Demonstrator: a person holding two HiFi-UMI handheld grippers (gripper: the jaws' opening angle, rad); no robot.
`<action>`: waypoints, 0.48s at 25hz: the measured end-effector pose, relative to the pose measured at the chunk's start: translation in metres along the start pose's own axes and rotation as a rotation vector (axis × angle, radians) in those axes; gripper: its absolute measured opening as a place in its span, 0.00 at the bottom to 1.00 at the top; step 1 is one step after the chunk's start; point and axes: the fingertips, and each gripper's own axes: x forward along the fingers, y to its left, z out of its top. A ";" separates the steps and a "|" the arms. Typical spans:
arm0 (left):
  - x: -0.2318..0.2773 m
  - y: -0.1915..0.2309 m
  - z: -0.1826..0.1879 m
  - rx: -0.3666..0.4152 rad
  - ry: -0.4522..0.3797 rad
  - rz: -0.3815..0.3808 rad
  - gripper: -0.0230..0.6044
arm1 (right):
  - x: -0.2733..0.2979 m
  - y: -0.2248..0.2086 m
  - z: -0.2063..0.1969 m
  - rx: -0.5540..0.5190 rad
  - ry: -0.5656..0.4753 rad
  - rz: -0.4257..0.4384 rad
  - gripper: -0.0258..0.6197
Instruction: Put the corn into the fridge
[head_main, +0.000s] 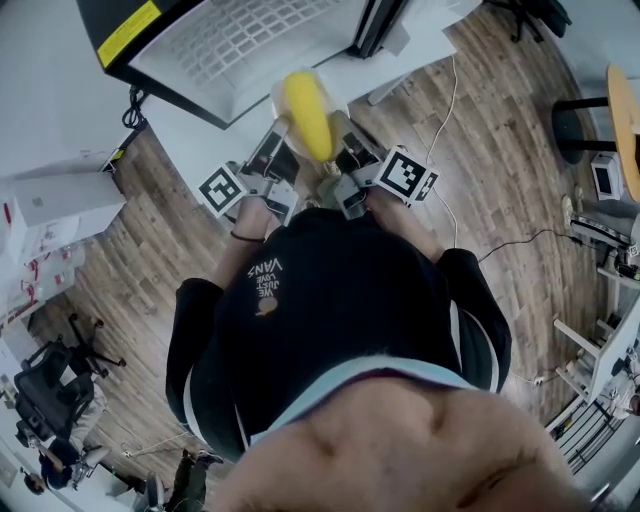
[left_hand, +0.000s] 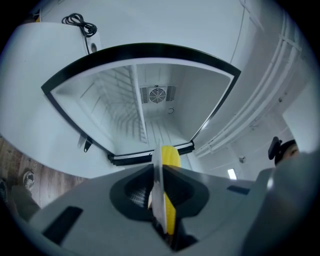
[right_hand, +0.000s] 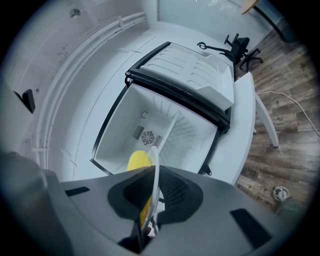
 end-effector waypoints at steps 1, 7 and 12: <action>0.005 0.003 0.011 -0.005 -0.005 0.004 0.11 | 0.012 -0.001 0.003 0.002 0.008 -0.007 0.08; 0.020 0.007 0.032 -0.013 -0.030 0.015 0.11 | 0.037 -0.004 0.015 0.005 0.041 -0.016 0.08; 0.028 0.010 0.037 -0.023 -0.056 0.021 0.11 | 0.047 -0.008 0.023 0.001 0.061 -0.008 0.08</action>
